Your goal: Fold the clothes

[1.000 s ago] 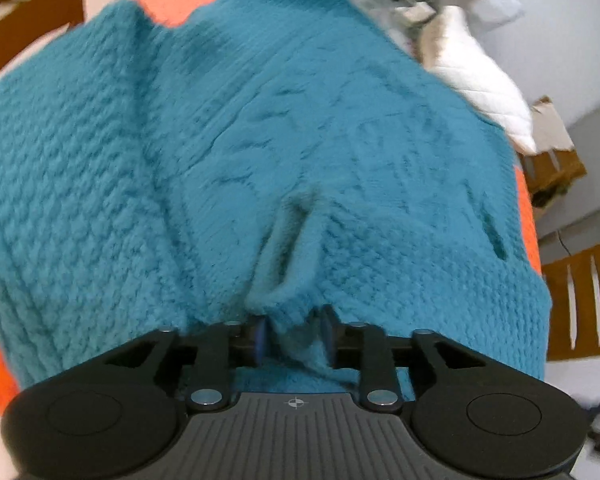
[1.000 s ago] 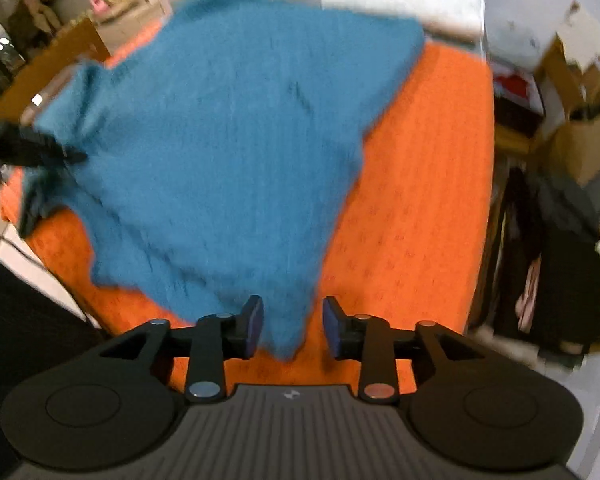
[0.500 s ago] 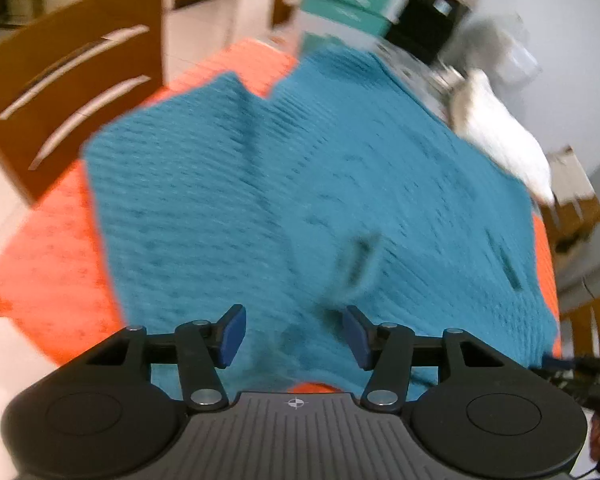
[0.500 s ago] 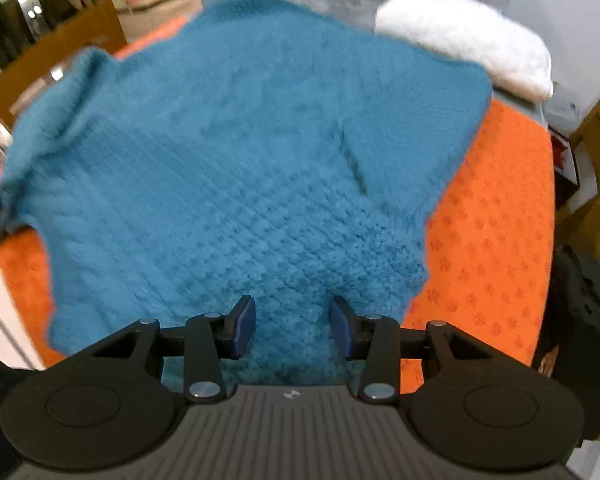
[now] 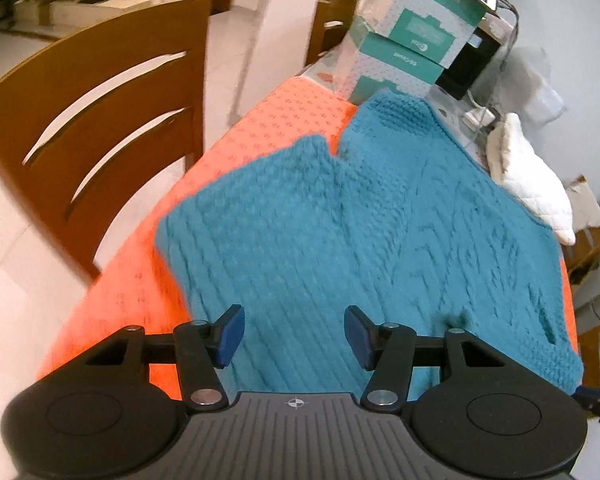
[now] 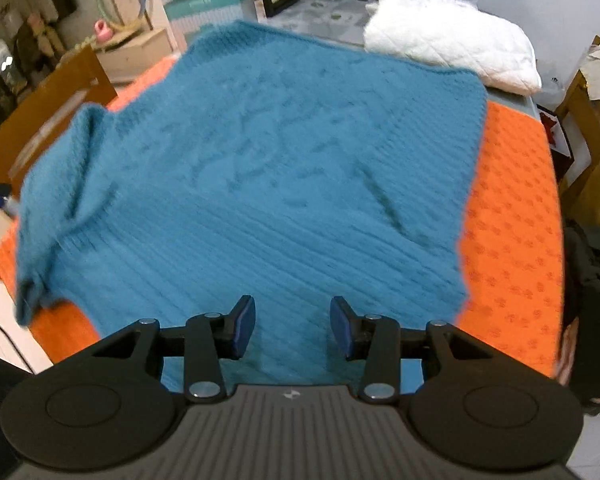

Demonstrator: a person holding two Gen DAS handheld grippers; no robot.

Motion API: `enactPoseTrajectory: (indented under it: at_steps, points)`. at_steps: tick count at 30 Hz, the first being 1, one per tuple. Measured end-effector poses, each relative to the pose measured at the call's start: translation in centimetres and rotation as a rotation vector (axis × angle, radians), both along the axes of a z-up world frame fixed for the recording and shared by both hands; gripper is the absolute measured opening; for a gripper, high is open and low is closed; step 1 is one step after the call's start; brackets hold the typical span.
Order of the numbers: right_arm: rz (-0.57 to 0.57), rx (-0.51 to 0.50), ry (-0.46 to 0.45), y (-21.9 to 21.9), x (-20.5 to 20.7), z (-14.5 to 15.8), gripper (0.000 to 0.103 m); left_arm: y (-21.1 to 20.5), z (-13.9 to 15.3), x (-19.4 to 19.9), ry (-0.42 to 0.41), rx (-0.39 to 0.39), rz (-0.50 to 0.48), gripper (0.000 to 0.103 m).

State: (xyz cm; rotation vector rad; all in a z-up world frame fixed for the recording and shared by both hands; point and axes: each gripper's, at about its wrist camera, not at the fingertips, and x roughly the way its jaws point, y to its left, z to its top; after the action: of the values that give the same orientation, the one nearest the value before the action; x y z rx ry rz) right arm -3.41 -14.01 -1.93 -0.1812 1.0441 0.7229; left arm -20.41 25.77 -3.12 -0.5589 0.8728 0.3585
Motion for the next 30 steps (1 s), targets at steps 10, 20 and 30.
enactPoseTrajectory:
  at_steps: [10,20,30]
  points:
    - [-0.060,0.101,0.055,10.9,-5.7,0.7,0.047,9.1,0.4,2.6,-0.021,0.059,-0.239,0.063]
    - [-0.009,0.092,0.174,19.5,-10.5,-3.2,0.049,14.5,-1.3,1.9,0.022,0.051,-0.309,0.063]
    - [0.050,0.142,0.260,21.6,-11.5,-4.1,0.051,15.7,-2.6,2.1,0.039,0.027,-0.332,0.063]
